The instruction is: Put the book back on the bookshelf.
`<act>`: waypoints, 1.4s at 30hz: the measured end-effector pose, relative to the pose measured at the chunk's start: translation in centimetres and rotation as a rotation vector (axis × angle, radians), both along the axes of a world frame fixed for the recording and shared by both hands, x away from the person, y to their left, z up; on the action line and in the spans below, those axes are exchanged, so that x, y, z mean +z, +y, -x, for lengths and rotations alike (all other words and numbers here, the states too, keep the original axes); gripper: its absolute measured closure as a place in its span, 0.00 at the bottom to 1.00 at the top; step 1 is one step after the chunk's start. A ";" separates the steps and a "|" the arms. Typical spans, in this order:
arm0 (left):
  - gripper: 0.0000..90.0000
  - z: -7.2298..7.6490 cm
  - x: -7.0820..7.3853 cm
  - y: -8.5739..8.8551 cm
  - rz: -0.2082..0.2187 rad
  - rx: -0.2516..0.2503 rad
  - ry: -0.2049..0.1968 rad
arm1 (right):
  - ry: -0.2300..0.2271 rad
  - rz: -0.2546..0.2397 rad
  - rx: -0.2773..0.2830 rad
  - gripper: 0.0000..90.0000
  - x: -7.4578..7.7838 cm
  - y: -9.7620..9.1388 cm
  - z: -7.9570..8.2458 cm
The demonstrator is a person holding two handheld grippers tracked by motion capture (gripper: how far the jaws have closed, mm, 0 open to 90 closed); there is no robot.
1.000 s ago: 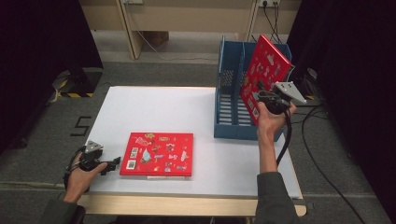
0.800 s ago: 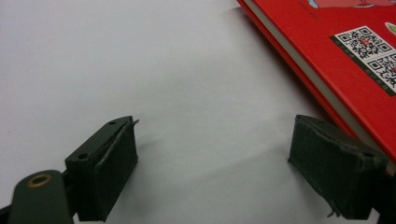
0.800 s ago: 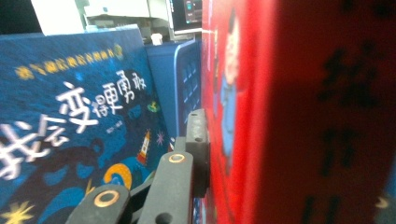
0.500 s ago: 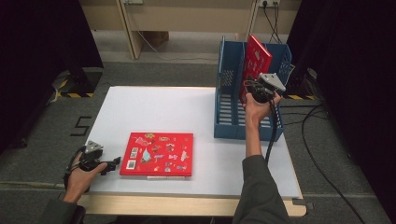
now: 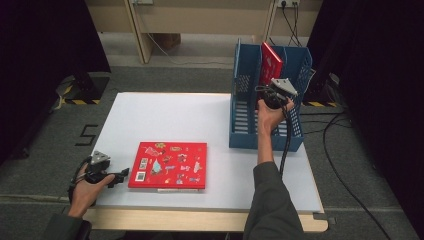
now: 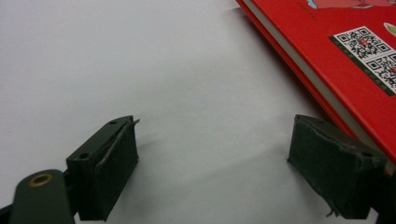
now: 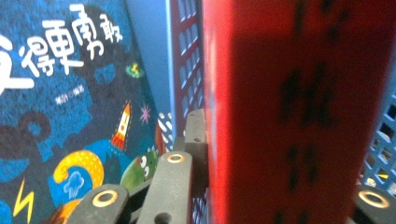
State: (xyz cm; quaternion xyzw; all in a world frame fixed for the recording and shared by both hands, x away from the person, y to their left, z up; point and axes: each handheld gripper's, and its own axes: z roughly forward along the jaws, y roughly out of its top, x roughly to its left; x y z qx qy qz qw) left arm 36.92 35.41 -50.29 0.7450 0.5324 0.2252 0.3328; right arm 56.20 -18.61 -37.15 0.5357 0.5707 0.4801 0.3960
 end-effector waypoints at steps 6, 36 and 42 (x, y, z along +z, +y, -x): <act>0.16 0.0 0.0 0.0 -0.001 -0.001 -0.002 | 0.035 0.007 0.002 0.86 -0.4 0.4 -0.2; 0.16 0.0 0.0 0.0 -0.003 0.000 0.002 | 0.092 0.048 0.168 0.71 -0.4 -0.6 4.2; 0.16 0.0 0.0 0.0 -0.003 0.000 0.001 | 0.067 0.059 0.226 0.69 -0.2 -0.6 6.1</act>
